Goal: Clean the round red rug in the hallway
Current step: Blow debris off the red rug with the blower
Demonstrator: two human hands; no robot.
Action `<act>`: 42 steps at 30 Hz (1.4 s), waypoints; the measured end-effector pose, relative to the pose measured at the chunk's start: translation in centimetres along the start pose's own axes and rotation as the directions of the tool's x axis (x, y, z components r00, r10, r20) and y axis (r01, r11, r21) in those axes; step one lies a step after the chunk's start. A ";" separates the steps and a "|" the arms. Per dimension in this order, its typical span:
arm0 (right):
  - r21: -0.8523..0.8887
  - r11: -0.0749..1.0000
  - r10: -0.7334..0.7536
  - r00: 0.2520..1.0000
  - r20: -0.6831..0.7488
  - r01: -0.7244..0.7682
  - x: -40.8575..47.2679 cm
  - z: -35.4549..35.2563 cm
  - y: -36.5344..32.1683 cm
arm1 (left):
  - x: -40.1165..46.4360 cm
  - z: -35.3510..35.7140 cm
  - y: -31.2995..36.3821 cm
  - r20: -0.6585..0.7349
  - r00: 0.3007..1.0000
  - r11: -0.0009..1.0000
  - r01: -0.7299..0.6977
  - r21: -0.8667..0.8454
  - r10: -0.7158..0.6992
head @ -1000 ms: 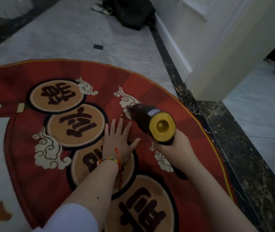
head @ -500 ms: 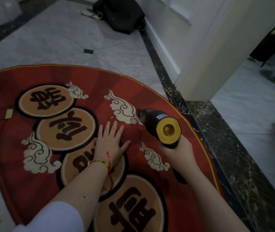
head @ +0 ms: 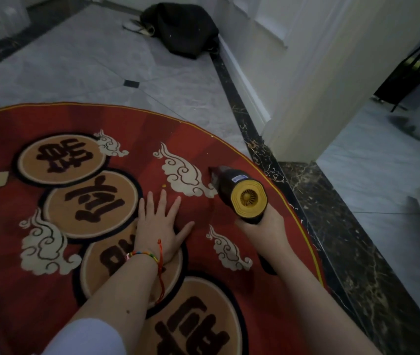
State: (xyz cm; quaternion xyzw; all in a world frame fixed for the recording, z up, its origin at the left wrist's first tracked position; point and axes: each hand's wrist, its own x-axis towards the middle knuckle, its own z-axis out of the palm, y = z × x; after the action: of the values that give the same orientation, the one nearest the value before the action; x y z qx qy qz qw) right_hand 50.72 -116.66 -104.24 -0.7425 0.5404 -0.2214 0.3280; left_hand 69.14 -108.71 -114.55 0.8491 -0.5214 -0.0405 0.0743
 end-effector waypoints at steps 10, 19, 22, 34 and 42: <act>0.047 0.999 0.017 1.000 -0.019 -0.016 7.0 2.5 -2.1 | 0.3 0.2 0.0 0.012 0.999 0.998 -0.043 0.036 0.043; -0.011 0.985 -0.172 0.975 0.141 0.175 0.6 0.0 -1.1 | -0.1 -0.1 0.0 -0.026 0.993 0.993 0.113 -0.034 -0.114; -0.003 0.972 -0.231 0.954 0.193 0.236 -0.1 1.0 -2.2 | -0.1 0.0 0.0 -0.012 0.991 0.991 0.129 -0.039 -0.130; 0.010 0.972 -0.233 0.952 0.198 0.236 2.9 5.3 -5.2 | 0.3 -0.1 -0.3 0.044 0.994 0.993 0.106 -0.051 -0.104; 0.046 0.971 -0.240 0.946 0.217 0.235 6.0 7.5 -7.7 | 0.1 -0.2 -0.2 0.025 0.994 0.994 0.102 0.027 -0.103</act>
State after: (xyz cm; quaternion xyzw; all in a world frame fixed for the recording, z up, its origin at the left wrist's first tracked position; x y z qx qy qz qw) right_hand 62.85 -118.93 -103.97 -0.8188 0.4051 -0.1805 0.3645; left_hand 69.39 -108.71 -114.37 0.8750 -0.4786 -0.0487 0.0541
